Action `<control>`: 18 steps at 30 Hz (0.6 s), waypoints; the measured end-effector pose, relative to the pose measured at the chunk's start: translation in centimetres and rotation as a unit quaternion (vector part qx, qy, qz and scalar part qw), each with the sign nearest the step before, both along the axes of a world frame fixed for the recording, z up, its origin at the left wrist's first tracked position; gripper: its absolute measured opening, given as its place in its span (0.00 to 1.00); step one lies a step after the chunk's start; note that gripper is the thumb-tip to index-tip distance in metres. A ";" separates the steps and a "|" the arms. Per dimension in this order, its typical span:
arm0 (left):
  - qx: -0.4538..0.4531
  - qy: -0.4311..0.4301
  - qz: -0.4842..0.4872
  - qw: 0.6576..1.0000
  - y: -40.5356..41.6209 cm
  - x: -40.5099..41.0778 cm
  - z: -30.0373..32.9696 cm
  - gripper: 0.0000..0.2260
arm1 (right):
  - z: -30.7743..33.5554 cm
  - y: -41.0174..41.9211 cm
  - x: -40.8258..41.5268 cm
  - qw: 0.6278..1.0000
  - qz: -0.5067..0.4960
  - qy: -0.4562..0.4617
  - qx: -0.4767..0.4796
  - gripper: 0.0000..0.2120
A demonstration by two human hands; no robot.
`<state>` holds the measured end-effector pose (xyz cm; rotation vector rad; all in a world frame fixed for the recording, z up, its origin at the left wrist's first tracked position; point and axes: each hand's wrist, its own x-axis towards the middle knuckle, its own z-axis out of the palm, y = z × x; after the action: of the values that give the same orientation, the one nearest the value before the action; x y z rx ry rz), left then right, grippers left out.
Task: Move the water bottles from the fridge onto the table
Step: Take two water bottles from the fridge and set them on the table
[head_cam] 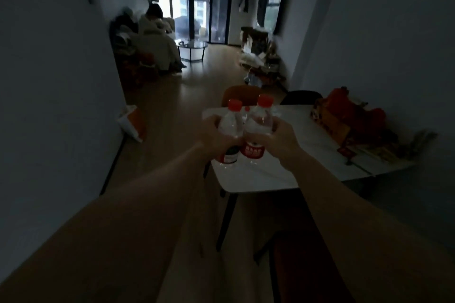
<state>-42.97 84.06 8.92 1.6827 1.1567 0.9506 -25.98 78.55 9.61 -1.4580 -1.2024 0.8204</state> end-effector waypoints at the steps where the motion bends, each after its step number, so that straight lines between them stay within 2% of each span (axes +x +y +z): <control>1: -0.002 0.008 0.001 1.000 2.1 1.2 -0.7 0.31 | -0.8 2.2 1.2 1.000 -0.003 -0.004 -0.005 0.27; 6: -0.018 0.036 0.027 0.999 13.8 8.8 -6.4 0.31 | -6.6 14.7 8.9 1.000 -0.006 -0.011 -0.022 0.32; 10: -0.039 0.040 0.070 0.996 22.9 15.4 -12.2 0.28 | -11.9 24.5 15.0 0.999 0.019 -0.020 -0.040 0.25; 15: -0.046 0.075 0.102 0.991 32.5 21.2 -18.5 0.24 | -18.6 34.7 20.9 0.998 0.013 -0.037 -0.056 0.28; 18: -0.051 0.085 0.113 0.989 37.1 23.7 -22.2 0.25 | -22.3 39.3 22.9 0.998 0.007 -0.034 -0.057 0.25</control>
<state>-19.29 121.15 -13.28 1.5976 1.5087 0.8802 -3.11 117.89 -12.73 -1.5828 -1.2360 0.8672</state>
